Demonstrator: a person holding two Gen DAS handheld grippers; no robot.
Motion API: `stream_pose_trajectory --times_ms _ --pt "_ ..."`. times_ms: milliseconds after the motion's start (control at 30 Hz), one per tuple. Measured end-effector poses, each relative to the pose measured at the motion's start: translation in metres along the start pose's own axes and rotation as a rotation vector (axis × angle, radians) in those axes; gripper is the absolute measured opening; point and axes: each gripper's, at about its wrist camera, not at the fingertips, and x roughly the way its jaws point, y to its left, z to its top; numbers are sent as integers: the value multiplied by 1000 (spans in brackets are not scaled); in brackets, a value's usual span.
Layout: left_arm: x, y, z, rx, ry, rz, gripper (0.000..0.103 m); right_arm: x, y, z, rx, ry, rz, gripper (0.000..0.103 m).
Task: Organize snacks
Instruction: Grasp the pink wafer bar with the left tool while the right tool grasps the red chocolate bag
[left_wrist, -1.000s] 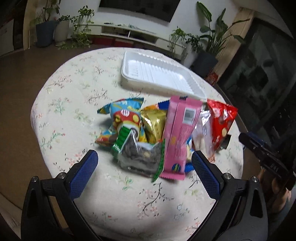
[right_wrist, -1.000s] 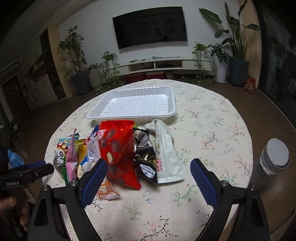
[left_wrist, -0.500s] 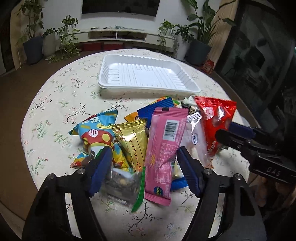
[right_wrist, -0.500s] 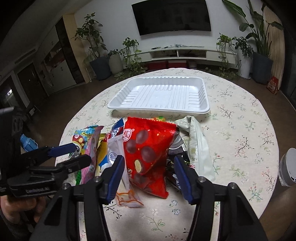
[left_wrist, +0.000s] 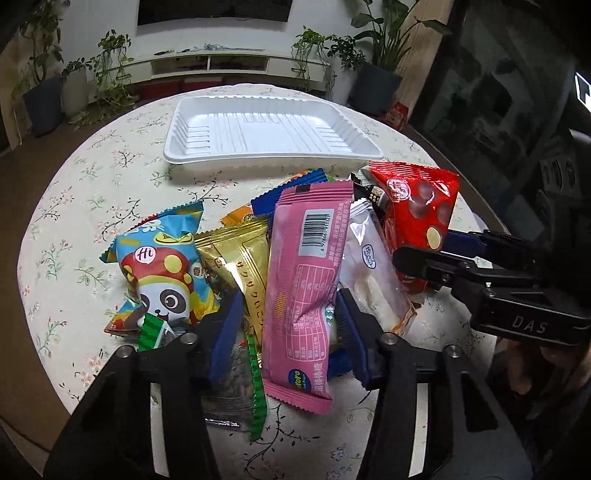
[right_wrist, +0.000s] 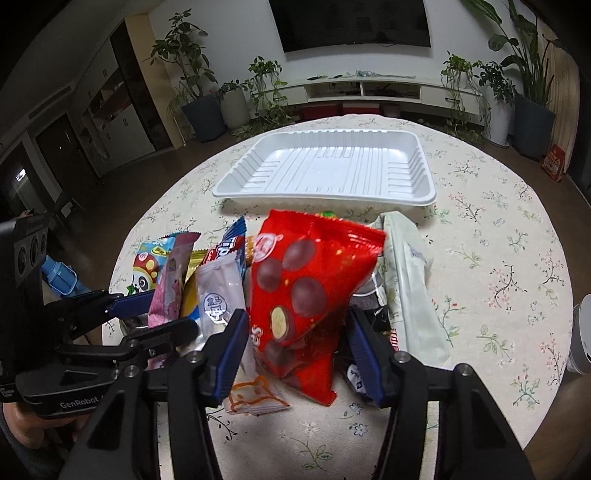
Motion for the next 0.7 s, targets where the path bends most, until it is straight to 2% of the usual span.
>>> stream_pose_trajectory --times_ms 100,167,233,333,700 --pt "1 5 2 -16 -4 -18 46 1 2 -1 -20 -2 -8 56" --pt "1 6 3 -12 -13 -20 41 2 1 -1 -20 -5 -3 54" --pt "-4 2 1 -3 -25 -18 34 2 0 -1 -18 -6 1 47" --pt "-9 -1 -2 14 -36 -9 32 3 1 -1 -33 -1 -14 29" --pt "-27 4 -11 -36 -62 -77 22 -8 -5 -1 6 -41 46 23"
